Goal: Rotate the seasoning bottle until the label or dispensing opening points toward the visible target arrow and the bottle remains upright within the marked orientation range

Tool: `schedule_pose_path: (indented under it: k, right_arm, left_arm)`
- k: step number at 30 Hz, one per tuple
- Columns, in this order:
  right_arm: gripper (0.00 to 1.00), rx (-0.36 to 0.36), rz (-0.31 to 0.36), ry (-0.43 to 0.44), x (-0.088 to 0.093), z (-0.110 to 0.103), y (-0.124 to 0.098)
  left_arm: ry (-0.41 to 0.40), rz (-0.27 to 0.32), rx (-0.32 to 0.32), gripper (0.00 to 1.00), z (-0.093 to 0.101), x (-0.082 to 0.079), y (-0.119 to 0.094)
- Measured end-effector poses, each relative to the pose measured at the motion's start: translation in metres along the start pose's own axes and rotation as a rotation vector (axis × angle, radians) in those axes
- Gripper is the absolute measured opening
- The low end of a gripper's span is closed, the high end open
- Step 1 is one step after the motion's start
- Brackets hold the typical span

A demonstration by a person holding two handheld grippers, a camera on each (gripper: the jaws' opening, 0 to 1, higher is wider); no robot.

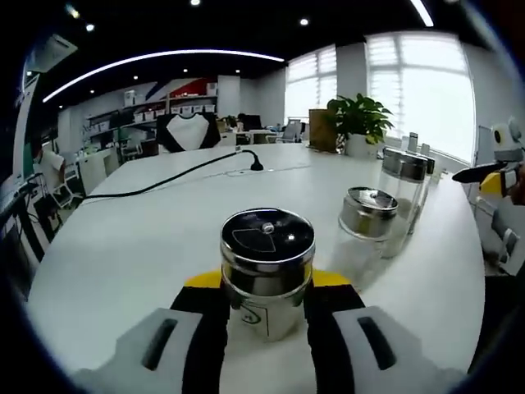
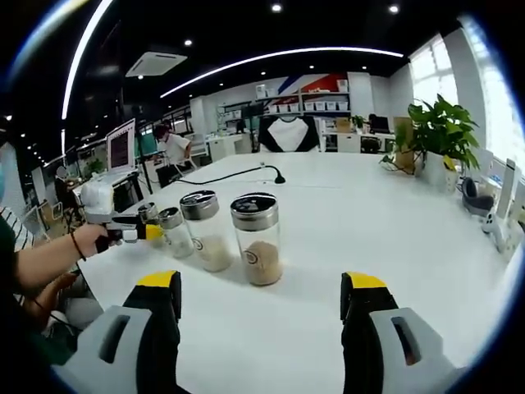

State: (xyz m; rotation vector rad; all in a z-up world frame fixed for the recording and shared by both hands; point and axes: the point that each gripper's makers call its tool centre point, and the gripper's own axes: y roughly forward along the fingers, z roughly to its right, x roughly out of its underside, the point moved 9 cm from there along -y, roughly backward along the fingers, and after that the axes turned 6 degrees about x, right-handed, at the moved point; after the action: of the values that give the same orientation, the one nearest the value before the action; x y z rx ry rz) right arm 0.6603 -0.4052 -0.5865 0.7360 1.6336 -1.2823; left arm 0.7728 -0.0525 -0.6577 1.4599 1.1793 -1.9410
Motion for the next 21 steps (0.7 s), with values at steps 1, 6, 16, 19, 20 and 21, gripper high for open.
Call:
schedule_pose_path:
  k: [1, 6, 16, 19, 20, 21]
  right_arm:
    - [0.81, -0.001, 0.000, -0.001, -0.0001, -0.0001, 0.0000]
    - [0.82, -0.009, 0.001, -0.001, 0.0001, -0.0017, -0.0001]
    - [0.82, -0.018, 0.001, -0.008, -0.0009, -0.0047, -0.0005]
    - [0.83, -0.017, 0.002, -0.006, -0.0005, -0.0046, -0.0011]
    - [0.83, -0.018, 0.003, -0.006, -0.0005, -0.0049, -0.0015]
    - [0.83, -0.019, 0.003, -0.006, -0.0004, -0.0052, -0.0017]
  left_arm:
    - [-0.006, 0.000, -0.016, 0.37, 0.0010, 0.0001, 0.0001]
    - [-0.018, 0.000, -0.060, 0.37, 0.0026, 0.0003, 0.0005]
    - [-0.060, 0.002, -0.154, 0.37, 0.0059, 0.0004, 0.0027]
    - [-0.064, 0.000, -0.162, 0.37, 0.0060, 0.0005, 0.0025]
    - [-0.066, -0.001, -0.164, 0.37, 0.0053, 0.0006, 0.0024]
    - [-0.066, -0.001, -0.167, 0.37, 0.0051, 0.0007, 0.0024]
